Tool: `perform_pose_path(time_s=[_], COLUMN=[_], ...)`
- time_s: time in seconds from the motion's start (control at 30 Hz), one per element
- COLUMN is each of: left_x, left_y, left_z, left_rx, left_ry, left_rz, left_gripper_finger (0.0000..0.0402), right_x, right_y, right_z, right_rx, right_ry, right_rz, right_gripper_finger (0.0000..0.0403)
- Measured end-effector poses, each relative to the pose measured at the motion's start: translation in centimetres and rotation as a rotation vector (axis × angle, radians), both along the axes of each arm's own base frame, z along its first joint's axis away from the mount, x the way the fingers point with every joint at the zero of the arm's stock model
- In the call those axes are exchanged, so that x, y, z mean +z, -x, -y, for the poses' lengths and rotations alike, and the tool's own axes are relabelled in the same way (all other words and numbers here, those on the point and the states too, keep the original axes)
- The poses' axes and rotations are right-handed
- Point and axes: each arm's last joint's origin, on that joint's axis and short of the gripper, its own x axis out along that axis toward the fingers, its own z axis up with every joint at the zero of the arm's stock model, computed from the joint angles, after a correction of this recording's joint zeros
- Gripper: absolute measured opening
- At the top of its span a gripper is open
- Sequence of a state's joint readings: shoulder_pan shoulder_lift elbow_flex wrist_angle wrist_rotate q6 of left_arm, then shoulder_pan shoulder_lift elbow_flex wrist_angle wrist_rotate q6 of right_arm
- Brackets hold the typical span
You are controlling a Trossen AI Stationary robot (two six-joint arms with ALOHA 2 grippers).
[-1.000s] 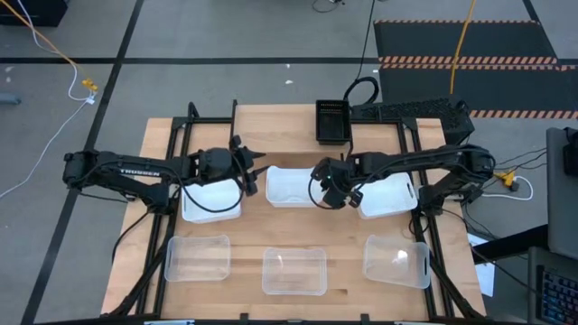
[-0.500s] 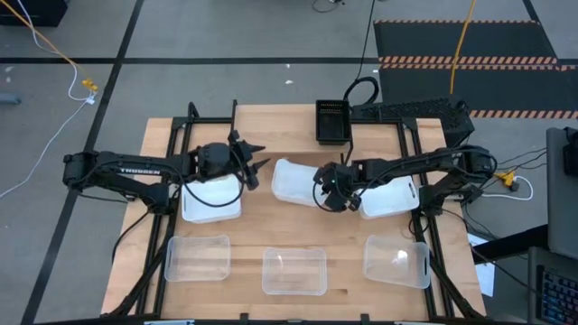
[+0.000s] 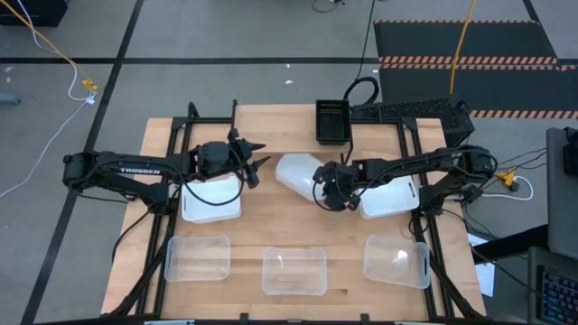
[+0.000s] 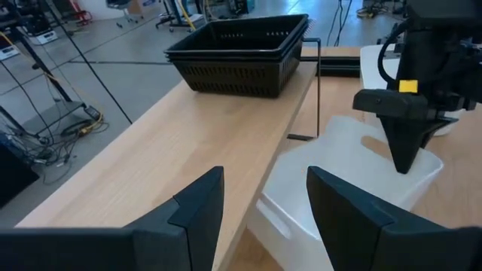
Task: Stack baskets on shelf by color
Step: Put the center white bin on the shelf
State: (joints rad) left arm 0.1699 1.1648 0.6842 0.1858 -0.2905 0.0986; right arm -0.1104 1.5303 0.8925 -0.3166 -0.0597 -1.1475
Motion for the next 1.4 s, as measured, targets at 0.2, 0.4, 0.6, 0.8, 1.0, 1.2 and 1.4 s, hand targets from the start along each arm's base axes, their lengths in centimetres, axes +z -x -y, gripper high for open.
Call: perform_pose_path(time_s=[0.2,0.4,0.6,0.8,1.0,1.2,1.4], left_x=[0.0,0.0,2.5,5.6,8.0,9.1,9.0], left_y=[0.0,0.0,1.7,6.0,9.5,11.1,11.1], left_z=[0.0,0.0,0.4,1.7,2.4,2.5,2.3], left_rx=[0.002,0.003,0.191,0.263,0.279,0.281,0.29], left_ry=[0.007,0.006,-0.027,-0.063,-0.087,-0.108,-0.143], left_rz=[0.003,0.004,0.072,0.157,0.297,0.372,0.34], left_gripper_finger=[0.0191,0.0191,0.0191,0.0191,0.0191,0.0191,0.0191], right_x=[0.5,2.9,6.6,10.9,16.6,20.2,18.8], right_y=[0.0,0.6,1.1,-0.1,-2.3,-6.1,-9.6], right_z=[-1.4,-3.5,-5.8,-6.9,-6.6,-4.3,-0.7], right_rx=[0.098,0.197,0.182,-0.072,-0.156,-0.335,-0.555], right_ry=[-0.127,-0.363,-0.646,-0.721,-0.708,-0.579,-0.446], right_rz=[0.029,0.115,0.242,0.47,0.498,0.489,0.435], right_gripper_finger=[0.0003,0.0002,0.0001,0.0001,0.0001,0.0001,0.0001])
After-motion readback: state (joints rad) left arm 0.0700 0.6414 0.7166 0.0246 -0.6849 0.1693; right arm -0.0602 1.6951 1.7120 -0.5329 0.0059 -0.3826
